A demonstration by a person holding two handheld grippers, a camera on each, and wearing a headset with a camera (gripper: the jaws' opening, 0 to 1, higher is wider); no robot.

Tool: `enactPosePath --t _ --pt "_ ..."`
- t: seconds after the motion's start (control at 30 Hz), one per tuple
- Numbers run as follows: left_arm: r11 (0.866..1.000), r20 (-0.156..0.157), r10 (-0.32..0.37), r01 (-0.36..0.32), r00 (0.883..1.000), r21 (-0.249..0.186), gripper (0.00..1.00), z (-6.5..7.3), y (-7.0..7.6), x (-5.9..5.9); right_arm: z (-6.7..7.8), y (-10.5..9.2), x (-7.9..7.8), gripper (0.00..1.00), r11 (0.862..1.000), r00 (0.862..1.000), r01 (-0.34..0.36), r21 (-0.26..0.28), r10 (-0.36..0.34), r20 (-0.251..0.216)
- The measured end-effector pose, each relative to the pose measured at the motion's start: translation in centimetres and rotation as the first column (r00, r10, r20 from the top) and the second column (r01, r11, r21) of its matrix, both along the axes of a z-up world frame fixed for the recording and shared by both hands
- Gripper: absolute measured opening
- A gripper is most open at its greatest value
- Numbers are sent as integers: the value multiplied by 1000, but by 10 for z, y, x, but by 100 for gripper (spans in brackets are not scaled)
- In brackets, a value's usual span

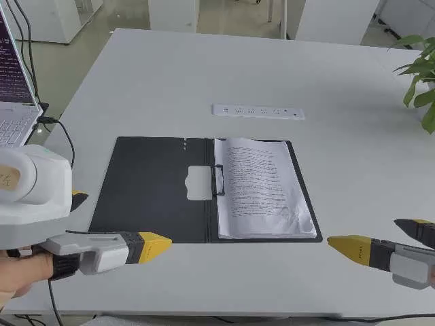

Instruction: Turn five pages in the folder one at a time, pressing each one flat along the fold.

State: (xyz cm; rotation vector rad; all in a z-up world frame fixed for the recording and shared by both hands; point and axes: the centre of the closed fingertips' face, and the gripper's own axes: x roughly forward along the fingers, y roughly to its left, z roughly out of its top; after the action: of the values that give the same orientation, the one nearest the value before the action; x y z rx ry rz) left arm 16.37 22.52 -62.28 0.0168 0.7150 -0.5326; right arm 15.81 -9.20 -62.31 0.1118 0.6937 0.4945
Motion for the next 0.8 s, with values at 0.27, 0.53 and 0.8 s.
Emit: enactPosePath --t 0.27,0.53,0.8 --pt "1000 -4 -10 10 1000 -1 90 -1 -4 2 -3 0 -2 96 1000 1000 -3 -3 3 -2" --pt "1000 -2 -16 16 1000 0 89 -1 -6 4 -1 -2 0 96 1000 1000 1 -1 -1 2" --pt "1000 -5 -21 21 1000 8 89 -3 -6 6 -1 -1 1 97 1000 1000 -9 -5 9 4"
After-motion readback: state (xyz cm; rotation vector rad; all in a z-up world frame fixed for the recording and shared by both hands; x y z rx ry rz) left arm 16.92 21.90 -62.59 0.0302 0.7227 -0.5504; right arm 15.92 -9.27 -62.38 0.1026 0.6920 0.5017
